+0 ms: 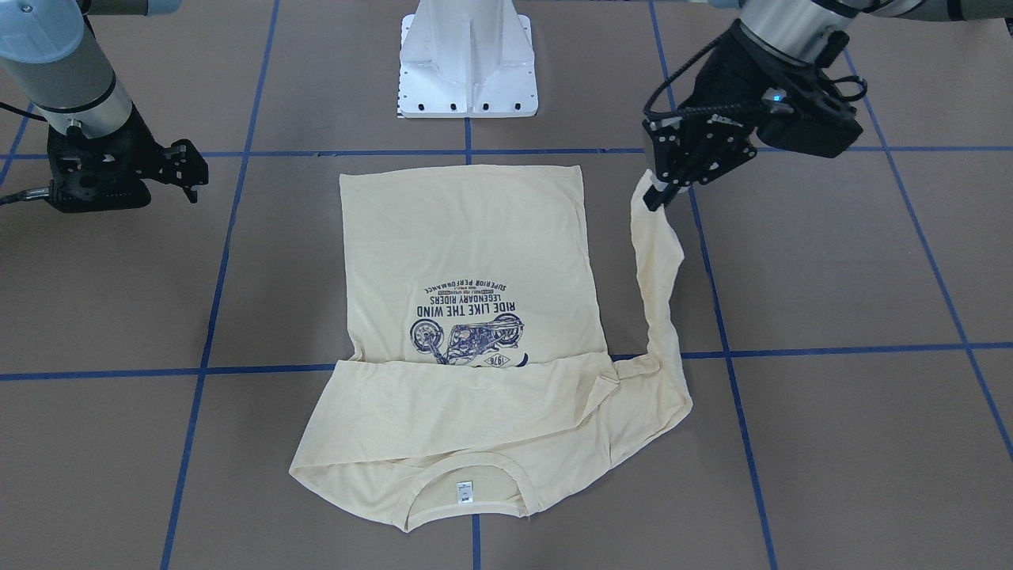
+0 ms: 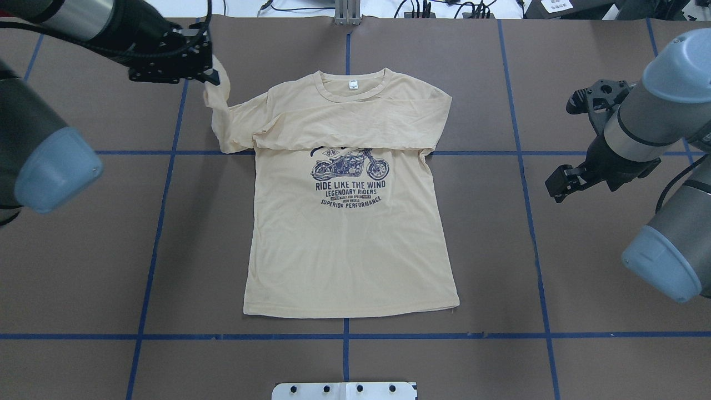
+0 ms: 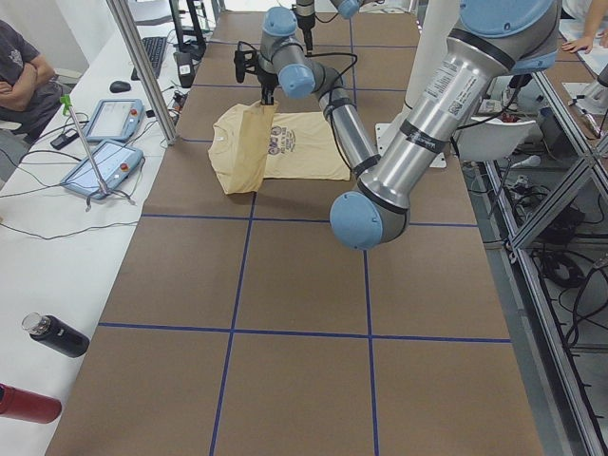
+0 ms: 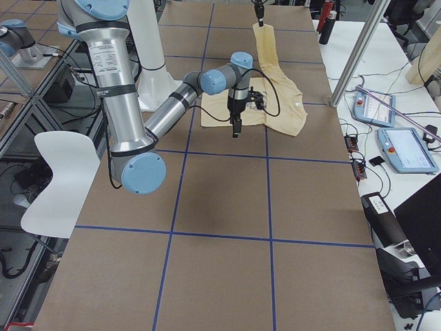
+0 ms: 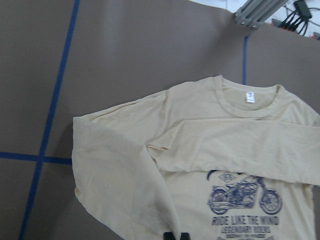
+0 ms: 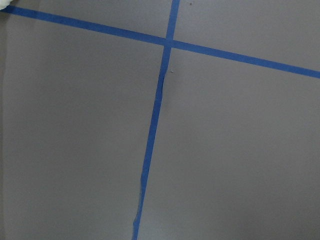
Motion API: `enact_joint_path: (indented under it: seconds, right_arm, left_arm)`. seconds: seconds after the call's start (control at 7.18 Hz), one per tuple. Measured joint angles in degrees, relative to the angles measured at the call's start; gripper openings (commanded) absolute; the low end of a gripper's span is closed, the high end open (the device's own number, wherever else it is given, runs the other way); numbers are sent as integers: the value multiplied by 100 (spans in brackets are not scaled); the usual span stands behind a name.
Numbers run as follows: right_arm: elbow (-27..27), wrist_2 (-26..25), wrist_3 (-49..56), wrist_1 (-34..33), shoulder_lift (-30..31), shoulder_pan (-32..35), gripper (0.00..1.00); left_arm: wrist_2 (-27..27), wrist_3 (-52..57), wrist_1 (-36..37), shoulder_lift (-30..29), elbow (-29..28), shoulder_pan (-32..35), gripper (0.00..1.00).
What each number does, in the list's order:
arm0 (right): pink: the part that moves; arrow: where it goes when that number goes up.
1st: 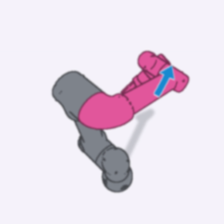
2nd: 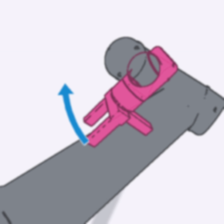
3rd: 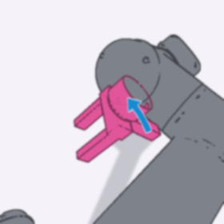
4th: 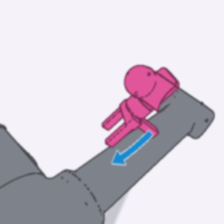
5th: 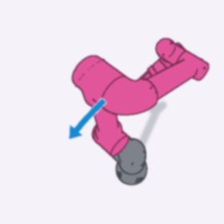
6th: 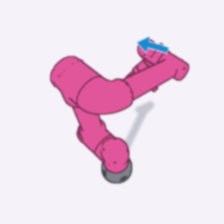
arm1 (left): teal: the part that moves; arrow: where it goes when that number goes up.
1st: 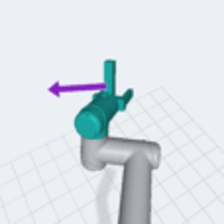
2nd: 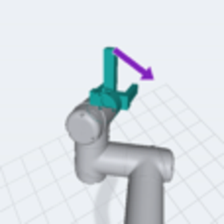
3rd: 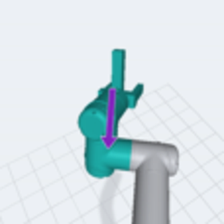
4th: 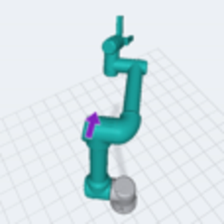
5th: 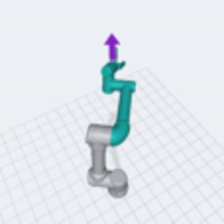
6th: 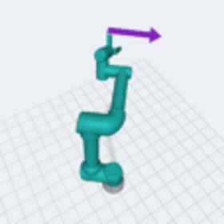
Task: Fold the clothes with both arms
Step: 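Carry the sleeve with the left gripper across the shirt front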
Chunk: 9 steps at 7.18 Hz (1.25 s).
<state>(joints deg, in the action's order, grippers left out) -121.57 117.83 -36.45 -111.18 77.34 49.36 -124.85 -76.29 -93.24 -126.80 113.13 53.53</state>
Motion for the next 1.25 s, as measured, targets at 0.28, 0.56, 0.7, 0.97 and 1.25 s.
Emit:
enact_joint_path:
  seconds: [0.28,0.56,0.7,0.97,1.25]
  right_arm:
    - [13,3,-2,-5,8,-3,100]
    - [51,3,-5,-6,7,-11,100]
    - [71,3,-8,-3,1,-16,100]
    - [121,-2,-17,0,-23,-25,100]
    - [208,1,-12,6,-74,-30,100]
  left_arm:
    - [420,-868,-432,-887,-873,-673,0]
    - [1017,-1222,-1510,-1223,-2084,-1131,0]
    - [1181,-1273,-1951,-1337,-2632,-1228,0]
    - [1535,-1325,-2665,-1624,-3568,-1483,0]
    - [1856,-1282,-3152,-1691,-3892,-1942,0]
